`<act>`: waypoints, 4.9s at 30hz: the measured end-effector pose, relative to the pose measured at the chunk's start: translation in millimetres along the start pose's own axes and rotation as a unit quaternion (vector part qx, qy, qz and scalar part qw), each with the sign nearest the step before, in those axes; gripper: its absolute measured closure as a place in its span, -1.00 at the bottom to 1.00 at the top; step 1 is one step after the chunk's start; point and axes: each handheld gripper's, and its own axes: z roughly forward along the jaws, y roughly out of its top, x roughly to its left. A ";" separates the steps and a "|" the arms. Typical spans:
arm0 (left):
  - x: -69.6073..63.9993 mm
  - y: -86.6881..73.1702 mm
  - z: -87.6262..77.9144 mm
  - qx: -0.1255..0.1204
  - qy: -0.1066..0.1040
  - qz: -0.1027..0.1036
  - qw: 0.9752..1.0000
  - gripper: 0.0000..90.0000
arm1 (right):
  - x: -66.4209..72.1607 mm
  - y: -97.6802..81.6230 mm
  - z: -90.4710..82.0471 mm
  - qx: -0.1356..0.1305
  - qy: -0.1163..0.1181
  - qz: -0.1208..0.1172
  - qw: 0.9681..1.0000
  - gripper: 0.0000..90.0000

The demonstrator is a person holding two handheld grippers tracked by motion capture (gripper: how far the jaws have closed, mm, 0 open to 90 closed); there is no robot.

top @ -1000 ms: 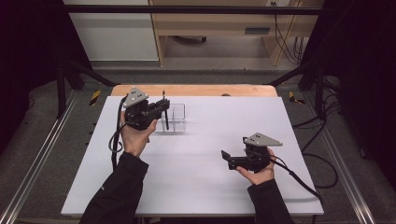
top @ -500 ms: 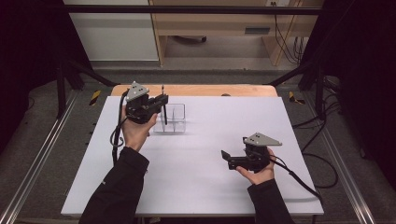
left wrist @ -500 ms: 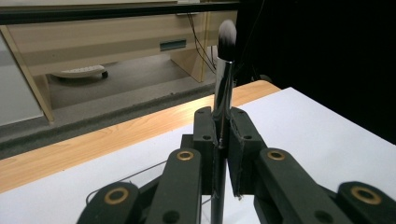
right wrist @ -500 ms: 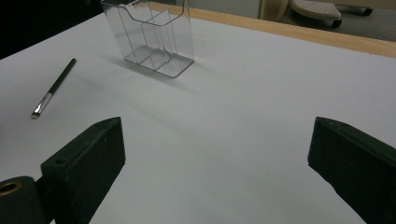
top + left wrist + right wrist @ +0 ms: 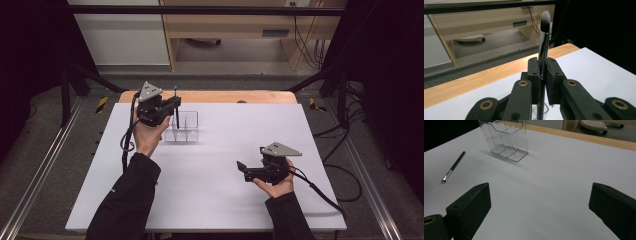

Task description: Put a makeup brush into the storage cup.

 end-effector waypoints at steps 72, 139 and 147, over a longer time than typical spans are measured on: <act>27.9 -20.7 48.7 0.020 0.038 -0.009 0.999 0.84 | 0.5 0.4 -0.4 -0.003 0.005 0.003 1.000 -0.89; 26.1 -70.5 59.3 0.073 0.043 -0.006 0.996 0.82 | 2.3 0.1 0.7 0.000 0.008 -0.001 1.000 -0.89; 26.1 -65.8 45.9 0.062 0.044 -0.007 0.997 0.63 | 2.2 0.6 -0.5 -0.002 0.007 0.001 1.000 -0.89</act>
